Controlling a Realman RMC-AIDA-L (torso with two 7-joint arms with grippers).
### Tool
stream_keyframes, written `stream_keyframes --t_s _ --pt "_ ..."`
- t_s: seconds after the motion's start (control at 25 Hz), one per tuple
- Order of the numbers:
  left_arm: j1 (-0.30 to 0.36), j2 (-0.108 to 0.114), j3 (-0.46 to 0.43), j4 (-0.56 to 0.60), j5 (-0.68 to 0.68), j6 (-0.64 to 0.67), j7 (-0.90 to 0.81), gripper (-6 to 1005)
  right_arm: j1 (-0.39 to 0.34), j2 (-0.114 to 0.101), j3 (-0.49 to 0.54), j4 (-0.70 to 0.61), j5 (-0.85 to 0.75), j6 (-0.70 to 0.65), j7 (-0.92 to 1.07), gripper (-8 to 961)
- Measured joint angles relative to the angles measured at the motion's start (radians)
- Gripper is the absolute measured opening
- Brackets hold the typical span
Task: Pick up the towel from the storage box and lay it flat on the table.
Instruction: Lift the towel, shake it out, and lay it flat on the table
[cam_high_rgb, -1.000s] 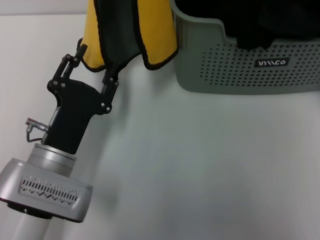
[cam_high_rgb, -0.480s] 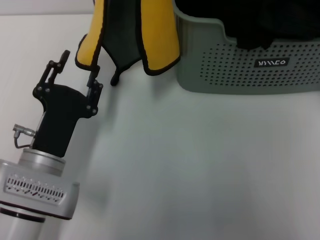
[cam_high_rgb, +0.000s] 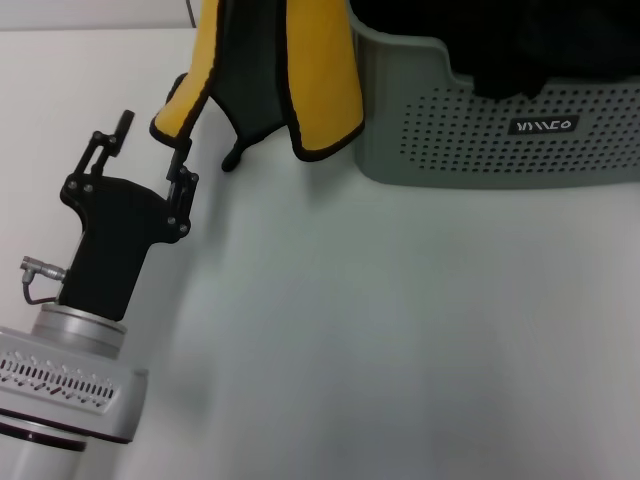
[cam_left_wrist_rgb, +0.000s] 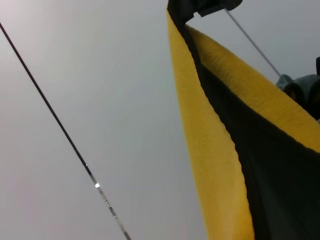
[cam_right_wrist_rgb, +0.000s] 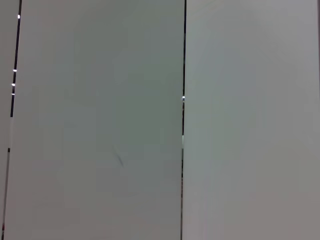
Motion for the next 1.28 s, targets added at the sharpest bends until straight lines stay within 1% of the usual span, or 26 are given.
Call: stream_keyframes --t_s 0.28,0.44,0.6,0.72,0.84,0.92,1.04,1.12,1.16,1.28 --pt "-0.003 0.0 0.029 0.0 0.009 0.011 0.0 381 0.0 0.001 -0.001 0.0 -0.003 0.0 0.002 18" --pt "-0.001 0.0 0.057 0.0 0.011 0.059 0.0 301 -0.001 0.002 -0.001 0.002 -0.004 0.0 0.003 18" --pt "0.0 0.0 0.062 0.0 0.009 0.075 -0.002 220 -0.01 0.002 0.0 0.002 -0.004 0.0 0.003 19" --pt "-0.003 0.0 0.064 0.0 0.007 0.075 -0.045 131 -0.015 0.002 0.0 0.002 -0.004 0.0 0.002 19" --pt "-0.011 0.005 0.066 0.0 0.012 0.075 -0.123 42 -0.022 0.001 -0.003 0.004 -0.005 -0.002 0.001 19" --pt "-0.018 0.01 0.066 -0.001 0.014 0.078 -0.224 32 -0.028 -0.002 -0.009 0.009 -0.008 -0.012 0.005 19" --pt "-0.035 0.02 0.064 -0.04 0.032 0.118 -0.459 18 -0.042 -0.007 -0.011 0.016 -0.038 -0.06 0.038 19" --pt "-0.055 0.028 0.06 -0.112 0.072 0.171 -0.708 16 -0.052 -0.008 -0.005 0.016 -0.079 -0.098 0.073 19" --pt "-0.063 0.03 0.058 -0.144 0.081 0.192 -0.801 15 -0.056 -0.009 -0.004 0.014 -0.096 -0.111 0.087 19" --pt "-0.109 0.037 0.063 -0.306 0.089 0.281 -1.173 13 -0.07 -0.011 -0.003 0.01 -0.128 -0.146 0.114 19"
